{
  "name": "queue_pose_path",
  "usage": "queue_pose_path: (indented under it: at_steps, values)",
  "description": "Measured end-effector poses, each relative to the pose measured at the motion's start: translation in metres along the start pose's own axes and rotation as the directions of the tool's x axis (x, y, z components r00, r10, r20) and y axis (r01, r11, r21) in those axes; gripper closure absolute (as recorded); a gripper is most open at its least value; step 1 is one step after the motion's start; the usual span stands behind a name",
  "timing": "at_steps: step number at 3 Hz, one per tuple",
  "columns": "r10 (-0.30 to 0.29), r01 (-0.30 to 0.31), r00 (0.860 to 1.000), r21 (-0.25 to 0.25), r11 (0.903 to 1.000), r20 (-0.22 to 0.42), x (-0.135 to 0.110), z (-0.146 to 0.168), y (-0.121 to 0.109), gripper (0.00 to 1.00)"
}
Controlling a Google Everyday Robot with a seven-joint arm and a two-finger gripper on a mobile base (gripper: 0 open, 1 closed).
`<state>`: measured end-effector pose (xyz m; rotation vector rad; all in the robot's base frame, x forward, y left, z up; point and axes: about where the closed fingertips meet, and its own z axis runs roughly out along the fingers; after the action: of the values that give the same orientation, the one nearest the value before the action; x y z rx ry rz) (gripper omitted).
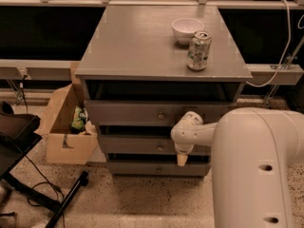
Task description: Open middle drawer
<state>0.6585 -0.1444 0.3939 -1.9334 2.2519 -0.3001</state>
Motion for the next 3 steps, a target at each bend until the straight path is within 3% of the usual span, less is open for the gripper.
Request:
queue_pose_path:
  at_steps: [1, 2, 3]
  values:
    - [0.011, -0.014, 0.998, -0.041, 0.9990, -0.068, 0.016, -0.003, 0.006, 0.47]
    - [0.028, -0.035, 0.994, -0.068, 0.9971, -0.104, 0.032, -0.013, 0.015, 0.78]
    - [0.028, -0.035, 0.994, -0.068, 0.9971, -0.104, 0.032, -0.013, 0.015, 0.99]
